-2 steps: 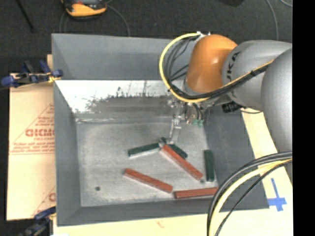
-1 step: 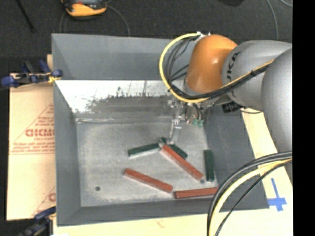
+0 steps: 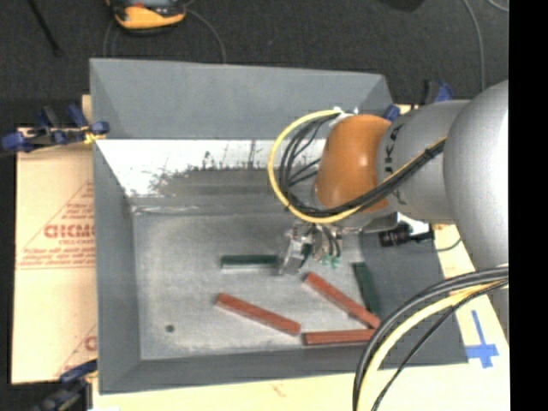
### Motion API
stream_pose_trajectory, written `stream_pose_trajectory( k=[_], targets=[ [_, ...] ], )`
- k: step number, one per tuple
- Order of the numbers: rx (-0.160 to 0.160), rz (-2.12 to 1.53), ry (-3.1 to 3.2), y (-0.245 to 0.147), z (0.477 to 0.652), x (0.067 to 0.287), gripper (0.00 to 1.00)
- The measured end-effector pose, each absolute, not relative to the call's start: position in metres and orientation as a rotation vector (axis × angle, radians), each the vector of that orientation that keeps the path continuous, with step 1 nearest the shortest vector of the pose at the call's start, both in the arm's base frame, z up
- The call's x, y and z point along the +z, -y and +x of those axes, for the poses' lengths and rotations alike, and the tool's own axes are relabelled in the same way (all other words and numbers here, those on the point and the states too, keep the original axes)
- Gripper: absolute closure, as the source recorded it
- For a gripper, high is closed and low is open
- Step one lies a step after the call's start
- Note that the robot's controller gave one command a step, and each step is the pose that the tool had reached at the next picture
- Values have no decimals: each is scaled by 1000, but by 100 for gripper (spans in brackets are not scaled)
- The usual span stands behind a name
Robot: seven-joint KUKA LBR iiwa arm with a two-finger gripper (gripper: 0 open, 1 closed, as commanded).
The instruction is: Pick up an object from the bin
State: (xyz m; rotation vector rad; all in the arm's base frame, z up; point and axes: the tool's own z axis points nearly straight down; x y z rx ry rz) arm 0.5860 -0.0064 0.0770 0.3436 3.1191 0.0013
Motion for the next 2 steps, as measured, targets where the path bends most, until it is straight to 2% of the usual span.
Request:
stream_pose_trajectory(
  k=[1, 2],
  targets=[
    [0, 342, -3119, 7, 586, 77, 0],
    [0, 341, -3119, 7, 586, 77, 0]
  ],
)
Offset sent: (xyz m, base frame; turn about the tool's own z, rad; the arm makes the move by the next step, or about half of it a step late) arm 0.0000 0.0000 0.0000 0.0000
